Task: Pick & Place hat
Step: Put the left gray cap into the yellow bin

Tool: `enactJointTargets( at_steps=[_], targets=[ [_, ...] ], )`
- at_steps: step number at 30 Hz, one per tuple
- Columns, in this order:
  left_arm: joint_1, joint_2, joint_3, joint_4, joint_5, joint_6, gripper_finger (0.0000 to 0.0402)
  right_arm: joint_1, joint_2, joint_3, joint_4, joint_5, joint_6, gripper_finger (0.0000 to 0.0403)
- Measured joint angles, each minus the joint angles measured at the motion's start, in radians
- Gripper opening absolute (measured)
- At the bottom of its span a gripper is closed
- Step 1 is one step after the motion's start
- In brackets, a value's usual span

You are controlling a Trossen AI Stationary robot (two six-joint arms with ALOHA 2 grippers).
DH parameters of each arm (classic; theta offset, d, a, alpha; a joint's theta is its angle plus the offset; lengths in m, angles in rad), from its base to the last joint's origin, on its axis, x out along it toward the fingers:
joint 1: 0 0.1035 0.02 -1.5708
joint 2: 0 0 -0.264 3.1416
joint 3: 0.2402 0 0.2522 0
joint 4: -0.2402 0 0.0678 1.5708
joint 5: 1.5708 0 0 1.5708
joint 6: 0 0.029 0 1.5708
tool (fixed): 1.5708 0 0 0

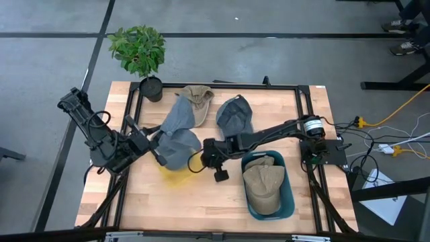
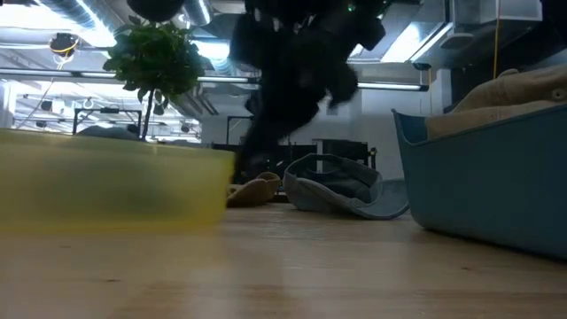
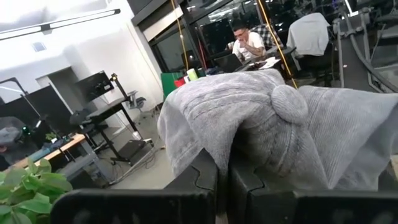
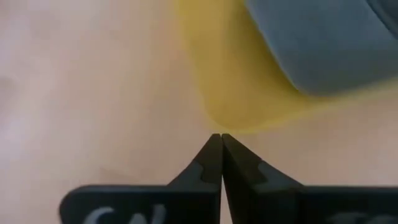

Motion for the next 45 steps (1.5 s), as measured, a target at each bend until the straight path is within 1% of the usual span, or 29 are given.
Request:
enactJointTargets(
  at_steps=[3,6,8,9,14,18,21,22,23,24,28,30,33,35,36,38,41,43,45],
  targets=[
    [0.000,0.000,0.000,0.000,0.000,0.002,0.0003,0.017,0.000,0.000,0.162,-0.161,-0.023,0.0004],
    [0.000,0.000,0.000,0.000,0.000,0.002,0.0003,0.032,0.000,0.000,0.354,-0.303,-0.041,0.0010],
    [-0.001,0.000,0.000,0.000,0.000,0.001,0.0003,0.039,0.000,0.000,0.433,-0.363,-0.044,0.0014],
    [-0.004,0.000,0.000,0.000,0.000,0.001,0.0003,0.039,-0.008,0.000,0.439,-0.377,-0.039,0.0014],
    [-0.040,0.000,0.000,0.000,0.002,-0.063,0.0003,0.037,-0.068,0.000,0.339,-0.383,-0.017,0.0006],
    [-0.091,0.000,0.000,0.000,0.002,-0.138,0.0003,0.037,-0.124,0.000,0.225,-0.323,-0.020,0.0004],
    [-0.131,0.000,0.000,-0.001,0.005,-0.203,0.0003,0.037,-0.159,0.000,0.153,-0.276,-0.021,0.0012],
    [-0.142,0.000,0.000,-0.001,0.021,-0.222,0.0003,0.037,-0.168,0.000,0.139,-0.269,-0.021,0.0015],
    [-0.150,0.000,0.000,-0.001,0.057,-0.234,0.0003,0.037,-0.178,0.000,0.125,-0.263,-0.021,0.0017],
    [-0.156,0.000,0.000,-0.001,0.115,-0.238,0.0003,0.037,-0.184,0.000,0.108,-0.260,-0.021,0.0018],
    [-0.157,0.000,0.000,-0.003,0.380,-0.260,0.0003,0.037,-0.193,0.000,0.094,-0.266,-0.021,0.0020],
    [-0.149,0.000,0.000,-0.041,0.518,-0.296,0.0003,0.037,-0.193,0.000,0.080,-0.266,-0.021,0.0020],
    [-0.126,-0.008,0.000,-0.145,0.741,-0.429,0.0003,0.037,-0.193,0.000,0.051,-0.266,-0.009,0.0020],
    [-0.103,-0.014,0.000,-0.212,0.852,-0.542,0.0003,0.037,-0.193,0.000,0.040,-0.265,0.003,0.0021],
    [-0.090,-0.014,0.000,-0.249,0.875,-0.608,0.0003,0.037,-0.193,0.000,0.034,-0.265,0.007,0.0021],
    [-0.063,-0.013,0.000,-0.349,0.883,-0.775,0.0003,0.037,-0.193,0.000,0.028,-0.265,0.022,0.0021],
    [-0.021,-0.016,0.038,-0.598,0.927,-1.061,0.0003,0.037,-0.193,0.000,0.004,-0.260,0.039,0.0021],
    [0.000,-0.008,0.078,-0.759,0.940,-1.237,0.0003,0.037,-0.193,0.000,-0.011,-0.227,0.043,0.0021],
    [0.019,0.006,0.105,-0.886,0.943,-1.388,0.0003,0.037,-0.193,0.000,-0.011,-0.194,0.053,0.0021]
  ],
)
